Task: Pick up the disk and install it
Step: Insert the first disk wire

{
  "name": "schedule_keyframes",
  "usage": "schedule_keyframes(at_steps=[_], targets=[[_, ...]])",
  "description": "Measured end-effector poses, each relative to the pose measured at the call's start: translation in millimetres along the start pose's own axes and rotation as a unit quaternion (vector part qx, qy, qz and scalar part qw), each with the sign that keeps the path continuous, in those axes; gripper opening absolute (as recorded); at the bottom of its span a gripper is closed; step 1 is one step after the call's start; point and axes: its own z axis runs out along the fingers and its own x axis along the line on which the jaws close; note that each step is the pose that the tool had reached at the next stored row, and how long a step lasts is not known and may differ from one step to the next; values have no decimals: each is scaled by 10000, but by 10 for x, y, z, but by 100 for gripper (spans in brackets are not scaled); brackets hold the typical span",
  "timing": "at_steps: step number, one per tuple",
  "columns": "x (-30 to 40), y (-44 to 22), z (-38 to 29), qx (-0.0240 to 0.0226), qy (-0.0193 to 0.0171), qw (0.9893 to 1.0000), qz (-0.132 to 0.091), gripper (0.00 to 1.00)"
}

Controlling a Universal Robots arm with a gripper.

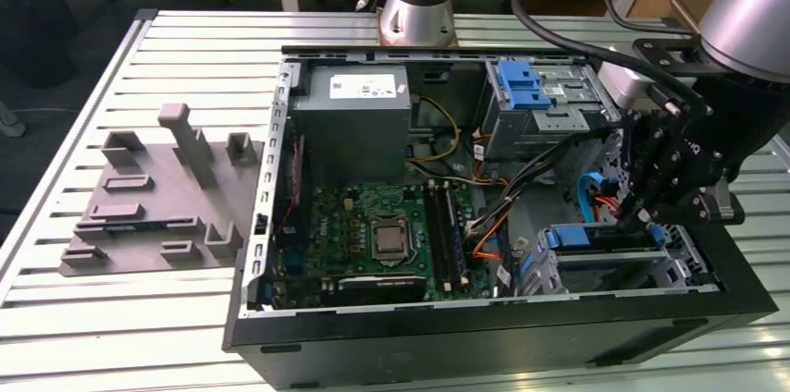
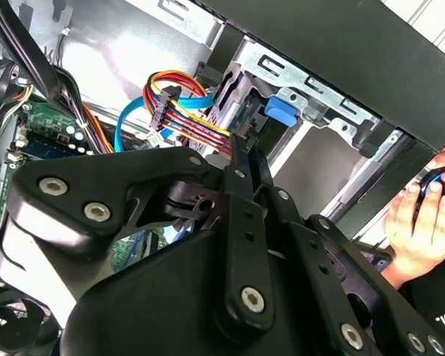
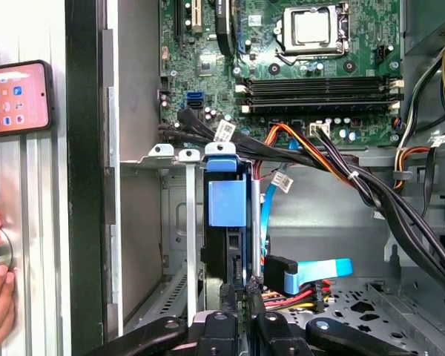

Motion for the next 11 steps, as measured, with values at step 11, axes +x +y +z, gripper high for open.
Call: schedule_keyframes(at_steps=[11], targets=[[-1, -6, 11, -5, 1, 10000, 54, 17]])
